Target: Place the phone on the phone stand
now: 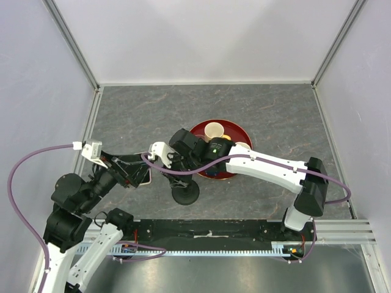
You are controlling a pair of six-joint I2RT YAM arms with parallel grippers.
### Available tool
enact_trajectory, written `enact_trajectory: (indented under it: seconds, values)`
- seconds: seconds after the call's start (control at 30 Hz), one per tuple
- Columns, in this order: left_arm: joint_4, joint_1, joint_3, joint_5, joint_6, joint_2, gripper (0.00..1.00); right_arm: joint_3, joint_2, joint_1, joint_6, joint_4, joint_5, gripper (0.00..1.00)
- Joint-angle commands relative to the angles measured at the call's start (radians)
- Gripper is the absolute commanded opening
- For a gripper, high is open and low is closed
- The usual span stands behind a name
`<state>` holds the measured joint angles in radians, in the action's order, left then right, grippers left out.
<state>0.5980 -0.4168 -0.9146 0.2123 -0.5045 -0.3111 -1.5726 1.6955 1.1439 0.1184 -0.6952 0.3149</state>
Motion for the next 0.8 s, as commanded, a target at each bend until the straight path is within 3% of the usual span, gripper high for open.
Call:
enact_trajectory:
  seconds: [0.0, 0.07, 0.1, 0.2, 0.3, 0.53, 0.63, 0.7, 0.77]
  values:
    - [0.016, -0.002, 0.023, 0.025, -0.016, -0.048, 0.81, -0.006, -0.043, -0.013, -0.005, 0.034, -0.040, 0.49]
    - [0.023, -0.002, 0.033, 0.048, -0.005, -0.080, 0.83, 0.029, -0.089, -0.010, -0.118, 0.086, -0.155, 0.56]
    - [0.032, -0.002, 0.031, 0.048, 0.012, -0.089, 0.83, 0.063, -0.106, -0.012, -0.178, 0.100, -0.184, 0.69]
    - [0.052, -0.002, 0.028, 0.042, 0.052, -0.128, 0.84, 0.158, -0.181, -0.007, -0.308, 0.166, -0.217, 0.90]
    - [0.060, -0.002, 0.029, 0.038, 0.078, -0.163, 0.85, 0.241, -0.281, 0.022, -0.388, 0.218, -0.287, 0.97]
    - [0.080, -0.002, 0.062, 0.168, 0.072, -0.249, 0.88, 0.436, -0.417, 0.068, -0.494, 0.311, -0.350, 0.94]
    - [0.086, -0.002, 0.080, 0.294, 0.060, -0.292, 0.90, 0.568, -0.474, 0.068, -0.545, 0.472, -0.323, 0.86]
    - [0.092, -0.002, 0.077, 0.361, 0.037, -0.322, 0.91, 0.643, -0.493, 0.068, -0.600, 0.580, -0.316, 0.75]
    - [0.114, -0.002, 0.074, 0.375, 0.000, -0.341, 0.91, 0.693, -0.500, 0.068, -0.629, 0.634, -0.318, 0.73]
